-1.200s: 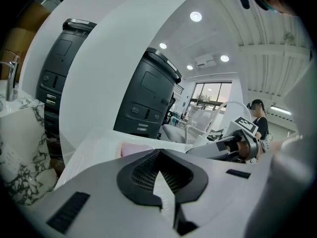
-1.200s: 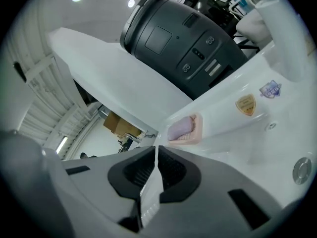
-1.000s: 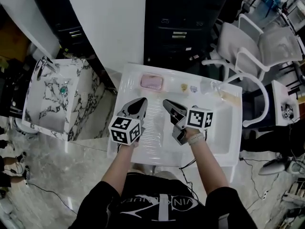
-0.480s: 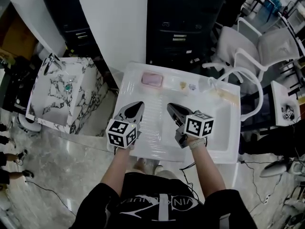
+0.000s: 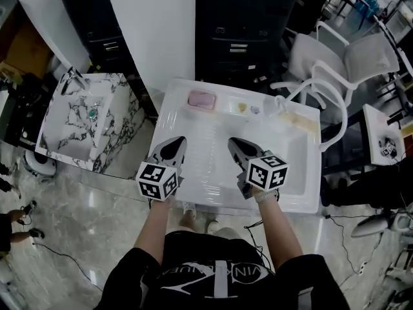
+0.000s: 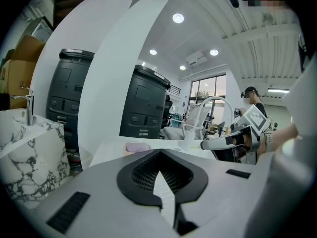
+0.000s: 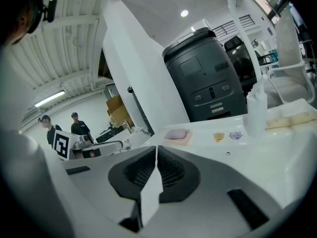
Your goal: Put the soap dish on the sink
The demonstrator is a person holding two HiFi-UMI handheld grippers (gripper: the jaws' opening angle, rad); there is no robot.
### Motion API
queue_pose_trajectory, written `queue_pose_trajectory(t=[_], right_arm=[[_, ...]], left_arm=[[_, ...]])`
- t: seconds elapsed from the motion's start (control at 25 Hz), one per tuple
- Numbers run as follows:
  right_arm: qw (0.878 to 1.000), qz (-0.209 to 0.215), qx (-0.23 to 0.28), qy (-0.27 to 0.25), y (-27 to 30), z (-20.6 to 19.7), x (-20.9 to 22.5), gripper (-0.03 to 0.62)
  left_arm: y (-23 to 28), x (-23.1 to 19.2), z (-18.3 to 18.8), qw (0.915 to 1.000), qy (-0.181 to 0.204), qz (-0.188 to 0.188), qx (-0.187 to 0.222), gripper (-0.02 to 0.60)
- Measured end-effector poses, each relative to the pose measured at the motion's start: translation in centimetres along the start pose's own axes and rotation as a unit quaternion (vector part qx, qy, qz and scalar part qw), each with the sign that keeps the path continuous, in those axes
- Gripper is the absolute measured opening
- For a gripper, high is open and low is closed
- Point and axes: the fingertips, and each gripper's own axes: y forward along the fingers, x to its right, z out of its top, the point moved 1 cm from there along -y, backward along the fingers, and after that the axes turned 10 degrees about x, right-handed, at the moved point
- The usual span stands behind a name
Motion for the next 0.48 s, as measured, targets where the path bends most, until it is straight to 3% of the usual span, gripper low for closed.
queue_pose_trajectory(t=[0.48], right_arm=[[0.990, -0.018, 0.033, -0.139, -3.3, 1.0, -1.9, 0.031]], left_arm=[[-3.7, 0.9, 1.0, 0.9989, 0.030, 0.028, 0.021, 0.014]])
